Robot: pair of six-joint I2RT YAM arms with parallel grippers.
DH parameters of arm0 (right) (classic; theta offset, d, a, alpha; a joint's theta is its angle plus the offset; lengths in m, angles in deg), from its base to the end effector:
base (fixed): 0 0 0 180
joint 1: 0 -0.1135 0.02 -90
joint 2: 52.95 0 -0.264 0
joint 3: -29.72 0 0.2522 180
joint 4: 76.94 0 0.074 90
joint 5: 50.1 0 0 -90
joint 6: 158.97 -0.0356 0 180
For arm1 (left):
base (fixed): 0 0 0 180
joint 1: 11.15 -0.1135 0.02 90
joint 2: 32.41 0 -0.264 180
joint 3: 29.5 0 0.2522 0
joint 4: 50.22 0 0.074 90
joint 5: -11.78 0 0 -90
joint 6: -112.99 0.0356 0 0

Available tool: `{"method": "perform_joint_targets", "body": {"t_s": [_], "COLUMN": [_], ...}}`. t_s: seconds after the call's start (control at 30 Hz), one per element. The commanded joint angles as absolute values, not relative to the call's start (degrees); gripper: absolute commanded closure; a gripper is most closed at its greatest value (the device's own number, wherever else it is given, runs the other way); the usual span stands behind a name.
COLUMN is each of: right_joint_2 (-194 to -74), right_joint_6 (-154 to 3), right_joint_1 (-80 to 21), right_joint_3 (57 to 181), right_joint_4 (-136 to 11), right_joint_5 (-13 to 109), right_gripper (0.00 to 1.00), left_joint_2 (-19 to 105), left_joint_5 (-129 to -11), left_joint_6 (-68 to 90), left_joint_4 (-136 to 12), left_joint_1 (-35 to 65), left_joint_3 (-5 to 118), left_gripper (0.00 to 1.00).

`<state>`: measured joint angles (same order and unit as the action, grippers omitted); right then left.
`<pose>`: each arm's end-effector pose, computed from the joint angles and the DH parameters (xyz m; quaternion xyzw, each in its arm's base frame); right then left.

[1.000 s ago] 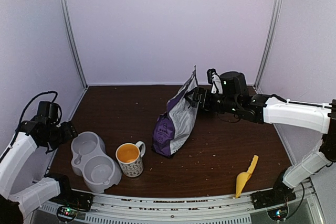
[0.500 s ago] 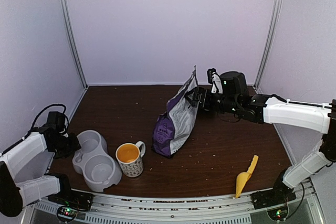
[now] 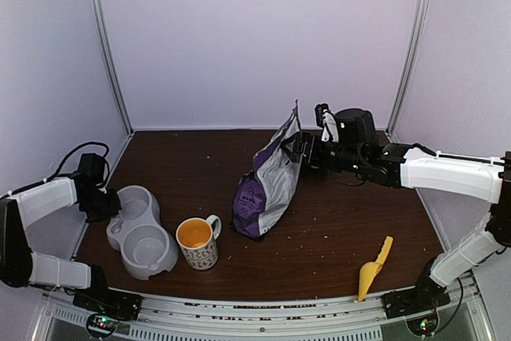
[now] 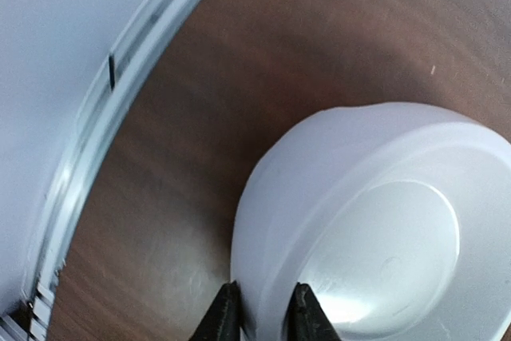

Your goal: Serve the pet food

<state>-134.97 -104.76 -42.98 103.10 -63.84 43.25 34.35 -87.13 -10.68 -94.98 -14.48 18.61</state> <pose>0.2433 0.2295 0.2965 -0.0682 0.8248 0.3746 0.4181 0.2030 0.0173 0.1778 -0.3248 0.9145 0.0130 0.2411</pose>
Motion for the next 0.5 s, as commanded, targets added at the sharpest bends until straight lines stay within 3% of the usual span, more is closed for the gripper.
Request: {"method": "perform_joint_targets", "body": {"t_s": [0.0, 0.13, 0.3, 0.47], "right_joint_2": [-134.86, -134.61, -134.64, -134.77], "right_joint_6": [-104.48, -104.49, -104.35, -104.22], "right_joint_1": [-42.8, -42.8, -42.8, -42.85], "right_joint_3": [102.97, 102.68, 102.49, 102.95], "right_joint_4": [-64.9, -64.78, -64.43, -63.74], "right_joint_5": [42.77, 42.44, 42.11, 41.71], "right_gripper": [0.03, 0.03, 0.03, 0.03], "left_joint_2": [41.66, 50.74, 64.56, 72.11], "left_joint_5": [-90.07, -86.14, -78.47, -73.76], "left_joint_6": [-5.51, -1.24, 5.7, 8.17], "left_joint_4": [-88.99, -85.84, -86.41, -86.5], "left_joint_1": [-14.81, -14.81, -14.81, -14.55], "left_joint_3": [27.19, 34.67, 48.56, 57.38], "left_gripper": [0.89, 0.9, 0.98, 0.98]}}
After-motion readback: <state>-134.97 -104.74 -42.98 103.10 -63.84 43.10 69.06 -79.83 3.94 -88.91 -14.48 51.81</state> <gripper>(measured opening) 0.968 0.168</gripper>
